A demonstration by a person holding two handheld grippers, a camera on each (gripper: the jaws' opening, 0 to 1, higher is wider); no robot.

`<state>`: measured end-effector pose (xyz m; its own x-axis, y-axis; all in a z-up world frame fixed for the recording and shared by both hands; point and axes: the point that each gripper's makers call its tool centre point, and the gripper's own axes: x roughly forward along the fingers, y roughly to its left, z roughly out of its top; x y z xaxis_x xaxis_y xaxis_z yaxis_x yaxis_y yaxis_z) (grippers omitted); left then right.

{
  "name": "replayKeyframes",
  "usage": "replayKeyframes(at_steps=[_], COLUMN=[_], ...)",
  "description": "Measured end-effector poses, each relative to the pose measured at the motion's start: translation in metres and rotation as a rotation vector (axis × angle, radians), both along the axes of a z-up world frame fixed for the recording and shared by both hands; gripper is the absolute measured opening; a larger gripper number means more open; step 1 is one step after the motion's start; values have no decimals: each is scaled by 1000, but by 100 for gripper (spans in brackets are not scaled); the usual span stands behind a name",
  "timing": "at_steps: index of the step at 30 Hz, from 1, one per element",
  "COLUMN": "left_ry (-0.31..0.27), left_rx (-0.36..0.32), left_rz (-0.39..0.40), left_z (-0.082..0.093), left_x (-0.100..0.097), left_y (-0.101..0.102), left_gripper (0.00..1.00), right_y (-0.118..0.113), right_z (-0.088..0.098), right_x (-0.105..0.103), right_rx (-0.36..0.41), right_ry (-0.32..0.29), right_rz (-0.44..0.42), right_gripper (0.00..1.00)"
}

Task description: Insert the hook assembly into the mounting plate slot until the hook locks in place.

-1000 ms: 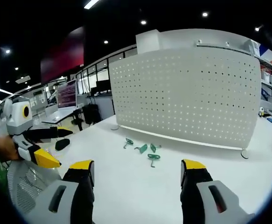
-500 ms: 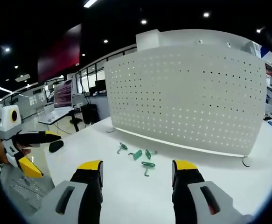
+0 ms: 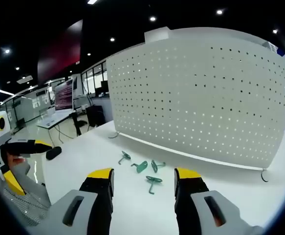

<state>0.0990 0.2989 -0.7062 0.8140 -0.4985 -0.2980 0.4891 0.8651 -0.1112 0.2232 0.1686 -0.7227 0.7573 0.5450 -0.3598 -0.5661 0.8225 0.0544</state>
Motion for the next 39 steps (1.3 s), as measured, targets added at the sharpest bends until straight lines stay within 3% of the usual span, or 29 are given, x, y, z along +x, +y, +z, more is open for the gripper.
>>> replayKeyframes(at_steps=[17,39], left_ry=[17,46], left_rx=[1,26], left_rz=[10,25], left_z=[-3,-11], left_x=[1,2], left_y=[2,5], left_gripper=[92,89], right_y=[-2,4], right_z=[-42,-93], right_x=[40,56], right_rx=[-97,-184], right_ry=[57,108], right_rz=[31,149], right_gripper=[37,18])
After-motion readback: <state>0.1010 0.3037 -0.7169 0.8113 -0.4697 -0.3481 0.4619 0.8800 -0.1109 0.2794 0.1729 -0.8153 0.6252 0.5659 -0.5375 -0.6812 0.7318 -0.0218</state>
